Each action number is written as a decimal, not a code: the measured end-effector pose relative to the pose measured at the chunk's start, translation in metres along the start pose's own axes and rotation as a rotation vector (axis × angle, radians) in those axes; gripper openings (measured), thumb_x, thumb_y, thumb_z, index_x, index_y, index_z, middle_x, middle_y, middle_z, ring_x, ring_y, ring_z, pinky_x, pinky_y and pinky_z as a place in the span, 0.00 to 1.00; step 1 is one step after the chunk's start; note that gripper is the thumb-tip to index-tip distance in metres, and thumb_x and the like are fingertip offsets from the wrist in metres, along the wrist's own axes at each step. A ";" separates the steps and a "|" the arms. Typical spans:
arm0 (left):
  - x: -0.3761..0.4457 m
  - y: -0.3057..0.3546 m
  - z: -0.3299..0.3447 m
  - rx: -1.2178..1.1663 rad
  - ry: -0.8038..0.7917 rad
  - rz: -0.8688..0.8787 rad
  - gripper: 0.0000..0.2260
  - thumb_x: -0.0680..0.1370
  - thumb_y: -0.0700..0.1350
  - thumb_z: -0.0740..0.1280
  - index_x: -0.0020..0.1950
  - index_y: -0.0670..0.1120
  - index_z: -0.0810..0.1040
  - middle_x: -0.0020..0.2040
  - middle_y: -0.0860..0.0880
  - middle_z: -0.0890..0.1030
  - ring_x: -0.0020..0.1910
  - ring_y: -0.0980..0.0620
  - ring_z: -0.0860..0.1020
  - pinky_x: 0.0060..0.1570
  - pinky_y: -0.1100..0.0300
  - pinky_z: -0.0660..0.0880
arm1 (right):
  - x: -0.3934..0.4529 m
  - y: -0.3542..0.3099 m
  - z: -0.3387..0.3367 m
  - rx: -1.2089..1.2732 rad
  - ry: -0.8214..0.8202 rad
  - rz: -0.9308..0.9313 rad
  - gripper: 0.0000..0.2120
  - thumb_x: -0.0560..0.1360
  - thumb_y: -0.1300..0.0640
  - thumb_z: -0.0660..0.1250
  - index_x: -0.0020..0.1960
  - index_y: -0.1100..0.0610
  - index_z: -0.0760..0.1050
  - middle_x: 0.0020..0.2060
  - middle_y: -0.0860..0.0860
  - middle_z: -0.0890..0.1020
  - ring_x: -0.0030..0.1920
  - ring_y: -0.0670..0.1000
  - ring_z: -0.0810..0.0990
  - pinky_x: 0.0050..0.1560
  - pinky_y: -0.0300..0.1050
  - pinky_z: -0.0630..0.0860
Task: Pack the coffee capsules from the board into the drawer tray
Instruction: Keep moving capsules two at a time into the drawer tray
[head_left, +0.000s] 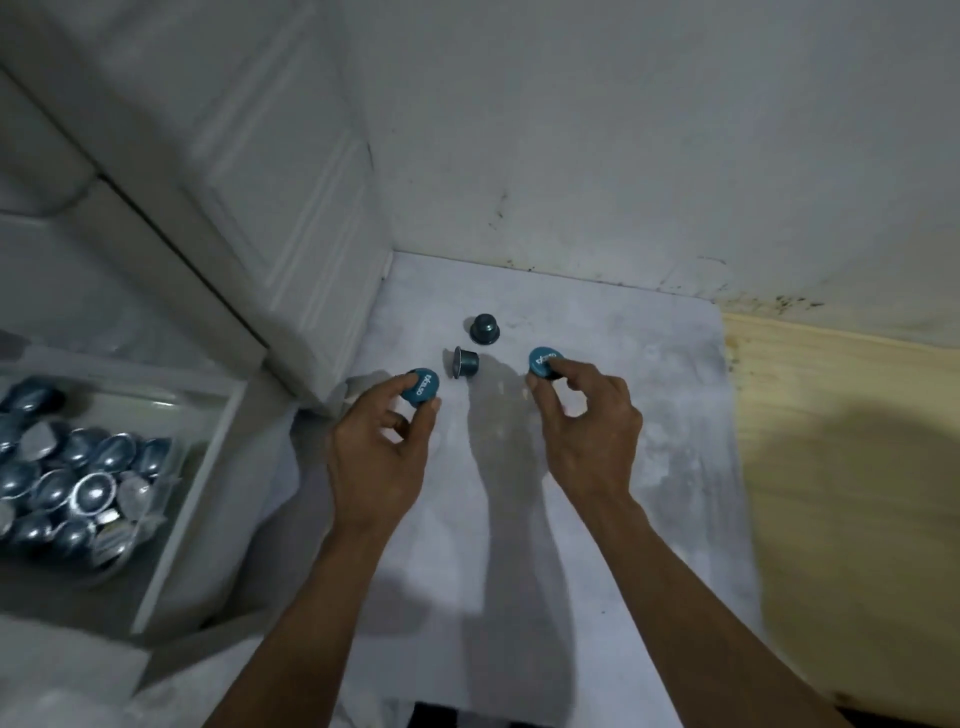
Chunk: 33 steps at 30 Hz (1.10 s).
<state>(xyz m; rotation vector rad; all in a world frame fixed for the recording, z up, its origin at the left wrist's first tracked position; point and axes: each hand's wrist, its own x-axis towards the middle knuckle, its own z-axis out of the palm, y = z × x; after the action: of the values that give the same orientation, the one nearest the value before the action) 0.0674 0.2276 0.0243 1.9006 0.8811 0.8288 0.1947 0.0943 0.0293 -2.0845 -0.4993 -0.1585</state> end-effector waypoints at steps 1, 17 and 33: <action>-0.006 0.014 -0.010 0.032 0.024 0.014 0.11 0.73 0.44 0.75 0.55 0.47 0.82 0.45 0.57 0.82 0.36 0.58 0.78 0.36 0.69 0.74 | -0.004 -0.013 -0.009 0.016 -0.009 -0.013 0.11 0.71 0.55 0.76 0.52 0.55 0.82 0.41 0.41 0.77 0.46 0.50 0.79 0.43 0.23 0.66; -0.013 0.073 -0.299 0.151 -0.047 0.134 0.10 0.70 0.45 0.77 0.49 0.51 0.82 0.33 0.54 0.82 0.35 0.60 0.80 0.33 0.74 0.72 | -0.113 -0.243 -0.011 0.189 -0.196 -0.144 0.11 0.70 0.49 0.76 0.51 0.50 0.82 0.41 0.47 0.84 0.40 0.43 0.81 0.38 0.32 0.74; 0.105 -0.059 -0.433 0.351 -0.302 0.025 0.11 0.67 0.47 0.79 0.47 0.48 0.83 0.28 0.57 0.75 0.25 0.60 0.74 0.29 0.66 0.69 | -0.173 -0.326 0.153 0.089 -0.368 -0.097 0.07 0.68 0.59 0.78 0.46 0.54 0.83 0.38 0.42 0.82 0.40 0.39 0.80 0.40 0.24 0.72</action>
<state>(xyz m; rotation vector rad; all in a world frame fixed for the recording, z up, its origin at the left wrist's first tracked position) -0.2420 0.5184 0.1708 2.2712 0.8546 0.3996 -0.1095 0.3237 0.1505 -2.0086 -0.8137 0.1930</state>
